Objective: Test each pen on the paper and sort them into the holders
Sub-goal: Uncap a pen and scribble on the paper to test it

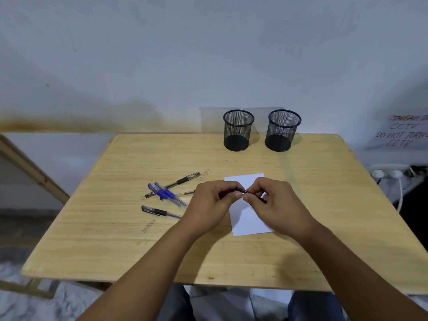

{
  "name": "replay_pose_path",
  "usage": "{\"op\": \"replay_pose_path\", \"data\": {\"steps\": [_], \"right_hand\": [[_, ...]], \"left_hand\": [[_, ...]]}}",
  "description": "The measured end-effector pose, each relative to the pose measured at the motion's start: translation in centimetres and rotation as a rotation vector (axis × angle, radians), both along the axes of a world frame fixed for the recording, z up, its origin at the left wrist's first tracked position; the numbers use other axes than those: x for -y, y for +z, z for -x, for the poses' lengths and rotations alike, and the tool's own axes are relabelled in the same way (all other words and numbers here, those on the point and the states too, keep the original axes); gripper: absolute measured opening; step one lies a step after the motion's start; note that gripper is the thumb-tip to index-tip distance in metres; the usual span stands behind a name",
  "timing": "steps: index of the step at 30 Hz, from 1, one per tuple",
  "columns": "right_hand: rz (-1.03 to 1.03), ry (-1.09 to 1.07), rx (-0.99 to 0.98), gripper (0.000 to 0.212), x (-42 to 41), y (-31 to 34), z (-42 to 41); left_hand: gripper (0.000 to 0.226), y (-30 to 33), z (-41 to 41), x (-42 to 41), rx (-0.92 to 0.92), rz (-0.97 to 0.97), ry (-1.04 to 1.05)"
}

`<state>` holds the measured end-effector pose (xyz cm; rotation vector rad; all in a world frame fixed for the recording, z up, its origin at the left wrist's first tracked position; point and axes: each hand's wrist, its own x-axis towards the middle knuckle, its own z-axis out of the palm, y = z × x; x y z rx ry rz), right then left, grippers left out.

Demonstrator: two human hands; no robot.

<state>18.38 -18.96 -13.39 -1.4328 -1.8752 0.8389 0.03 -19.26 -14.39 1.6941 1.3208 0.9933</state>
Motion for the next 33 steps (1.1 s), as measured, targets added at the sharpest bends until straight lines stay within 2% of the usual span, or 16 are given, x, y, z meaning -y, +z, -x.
{"op": "replay_pose_path", "data": {"steps": [4, 8, 10, 13, 15, 18, 22, 25, 29, 33], "right_hand": [[0.043, -0.002, 0.018, 0.013, -0.2, -0.2, 0.2], [0.083, -0.008, 0.010, 0.004, -0.4, 0.1, -0.2], [0.135, -0.070, -0.016, 0.014, -0.8, 0.0, -0.5], [0.273, -0.155, -0.369, 0.039, -1.2, 0.0, -0.2], [0.253, -0.170, -0.532, 0.049, -1.1, 0.0, 0.4], [0.186, -0.165, -0.533, 0.039, -0.6, -0.5, 1.2], [0.207, -0.203, -0.511, 0.025, 0.2, -1.8, 1.4], [0.224, -0.231, -0.487, 0.024, 0.7, -2.5, 1.2], [0.231, -0.241, -0.484, 0.024, 1.1, -2.7, 0.7], [0.223, -0.234, -0.473, 0.024, 1.6, -2.9, 0.1]], "left_hand": [[0.013, 0.1, 0.3, -0.1, 0.017, 0.030, 0.016], [0.010, 0.2, 0.6, -0.4, -0.016, 0.043, 0.131], [0.013, 0.3, 1.0, -0.5, -0.089, 0.038, 0.189], [0.017, 0.0, 1.6, -0.4, -0.254, 0.017, 0.203], [0.016, -0.3, 1.6, -0.2, -0.376, 0.004, 0.220], [0.016, -0.3, 1.4, 0.1, -0.427, -0.023, 0.267], [0.022, -0.5, 1.8, -0.5, -0.422, -0.082, 0.310], [0.024, -0.9, 2.1, -1.0, -0.449, -0.048, 0.336], [0.011, -1.3, 2.0, -1.3, -0.521, -0.042, 0.365], [0.015, -1.9, 2.0, -2.0, -0.557, -0.051, 0.324]]}}
